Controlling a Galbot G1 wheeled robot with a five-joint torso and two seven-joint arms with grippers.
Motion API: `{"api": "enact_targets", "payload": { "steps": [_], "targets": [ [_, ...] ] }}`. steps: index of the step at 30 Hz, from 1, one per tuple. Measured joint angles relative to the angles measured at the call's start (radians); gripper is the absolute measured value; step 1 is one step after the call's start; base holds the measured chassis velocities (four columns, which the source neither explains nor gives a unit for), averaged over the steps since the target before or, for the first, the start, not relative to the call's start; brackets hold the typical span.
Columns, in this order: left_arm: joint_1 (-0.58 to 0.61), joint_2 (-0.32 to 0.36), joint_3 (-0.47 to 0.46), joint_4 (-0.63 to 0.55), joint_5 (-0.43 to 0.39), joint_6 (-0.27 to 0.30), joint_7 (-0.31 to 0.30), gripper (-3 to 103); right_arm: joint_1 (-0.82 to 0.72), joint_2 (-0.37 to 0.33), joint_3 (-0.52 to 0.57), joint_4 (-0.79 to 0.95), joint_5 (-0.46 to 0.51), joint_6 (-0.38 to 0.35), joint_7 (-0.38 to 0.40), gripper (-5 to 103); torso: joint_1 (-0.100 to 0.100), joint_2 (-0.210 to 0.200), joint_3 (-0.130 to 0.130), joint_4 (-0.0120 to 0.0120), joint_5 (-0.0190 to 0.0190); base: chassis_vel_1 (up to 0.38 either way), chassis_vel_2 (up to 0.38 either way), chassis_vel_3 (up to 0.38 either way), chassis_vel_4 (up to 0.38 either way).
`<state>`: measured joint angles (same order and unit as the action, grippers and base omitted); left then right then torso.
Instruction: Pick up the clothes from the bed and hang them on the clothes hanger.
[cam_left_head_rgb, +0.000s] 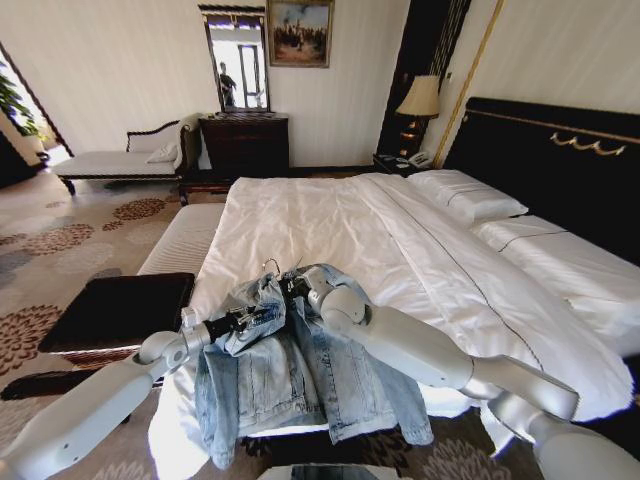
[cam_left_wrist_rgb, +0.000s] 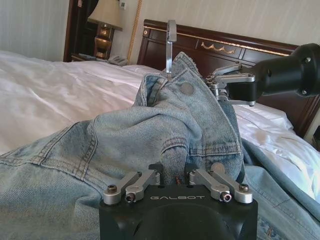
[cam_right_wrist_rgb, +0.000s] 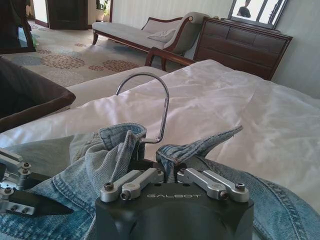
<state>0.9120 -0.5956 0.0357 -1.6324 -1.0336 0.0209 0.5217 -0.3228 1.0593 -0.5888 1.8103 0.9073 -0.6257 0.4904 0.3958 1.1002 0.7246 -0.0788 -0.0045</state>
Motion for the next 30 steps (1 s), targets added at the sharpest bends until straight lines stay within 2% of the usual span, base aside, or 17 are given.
{"api": "enact_targets", "payload": {
  "steps": [1, 4, 6, 10, 11, 13, 16, 19, 20, 21, 22, 25, 30],
  "targets": [
    [0.002, 0.002, -0.001, -0.002, 0.0, 0.0, 0.0, 19, -0.002, 0.0, 0.0, 0.0, -0.004, 0.0, 0.0, 9, 0.0, 0.0, 0.0, 0.0, 0.0001, 0.0, 0.0, 0.0, 0.0],
    [0.008, 0.007, -0.007, -0.005, -0.001, 0.0, 0.0, 19, -0.003, -0.002, -0.001, 0.005, -0.01, 0.0, -0.004, 25, 0.0, 0.0, 0.0, 0.0001, 0.0, 0.0, 0.0, 0.0, 0.0],
    [0.008, 0.007, -0.008, -0.006, -0.001, 0.0, 0.001, 19, -0.004, -0.003, -0.001, 0.009, -0.011, 0.0, -0.005, 25, 0.0, 0.0, 0.0, 0.0001, 0.0, 0.0, 0.0, 0.0, 0.0],
    [0.008, 0.008, -0.01, -0.006, -0.002, -0.001, 0.003, 19, -0.009, -0.015, -0.001, 0.027, -0.028, -0.007, -0.008, 47, 0.0, 0.0, 0.0, 0.0001, 0.0, 0.0, 0.0, 0.0, 0.0],
    [0.008, 0.008, -0.01, -0.006, -0.002, -0.001, 0.003, 19, -0.009, -0.015, -0.001, 0.027, -0.028, -0.007, -0.008, 47, 0.0, 0.0, 0.0, 0.0001, 0.0, 0.0, 0.0, 0.0, 0.0],
    [0.01, 0.005, -0.016, -0.004, -0.003, -0.007, 0.004, 19, -0.024, -0.034, 0.001, 0.046, -0.064, -0.012, -0.017, 57, 0.0, 0.0, 0.0, 0.0003, -0.0003, 0.0, 0.0, 0.0, 0.0],
    [0.01, 0.004, -0.021, -0.005, -0.006, -0.015, 0.006, 19, -0.037, -0.053, 0.002, 0.05, -0.117, -0.015, -0.029, 63, 0.0, 0.0, 0.0, -0.0001, 0.0004, 0.0, 0.0, 0.0, 0.0],
    [0.012, 0.0, -0.021, -0.003, -0.005, -0.015, 0.008, 19, -0.067, -0.068, 0.008, 0.045, -0.293, 0.007, -0.073, 80, 0.0, 0.0, 0.0, 0.0001, 0.0, 0.0, 0.0, 0.0, 0.0],
    [0.012, 0.0, -0.021, -0.003, -0.005, -0.015, 0.008, 19, -0.077, -0.07, 0.011, 0.038, -0.348, 0.022, -0.085, 80, 0.0, 0.0, 0.0, 0.0, 0.0, 0.0, 0.0, 0.0, 0.0],
    [0.012, 0.0, -0.021, -0.003, -0.005, -0.015, 0.008, 19, -0.084, -0.07, 0.013, 0.033, -0.381, 0.033, -0.091, 85, 0.0, 0.0, 0.0, 0.0, 0.0001, 0.0, 0.0, 0.0, 0.0],
    [0.012, 0.0, -0.021, -0.003, -0.005, -0.015, 0.008, 19, -0.084, -0.07, 0.013, 0.033, -0.381, 0.033, -0.091, 85, 0.0, 0.0, 0.0, 0.0, 0.0001, 0.0, 0.0, 0.0, 0.0],
    [0.017, 0.004, -0.021, -0.007, -0.005, -0.015, 0.01, 19, -0.1, -0.07, 0.024, 0.034, -0.414, 0.044, -0.087, 99, 0.0, 0.0, 0.0, 0.0, 0.0001, 0.0, 0.0, 0.0, 0.0],
    [0.019, 0.008, -0.021, -0.009, -0.003, -0.015, 0.013, 19, -0.084, -0.076, 0.025, 0.048, -0.445, 0.047, -0.098, 100, 0.0, 0.0, 0.0, 0.0001, -0.0001, 0.0, 0.0, 0.0, 0.0]
  ]
}}
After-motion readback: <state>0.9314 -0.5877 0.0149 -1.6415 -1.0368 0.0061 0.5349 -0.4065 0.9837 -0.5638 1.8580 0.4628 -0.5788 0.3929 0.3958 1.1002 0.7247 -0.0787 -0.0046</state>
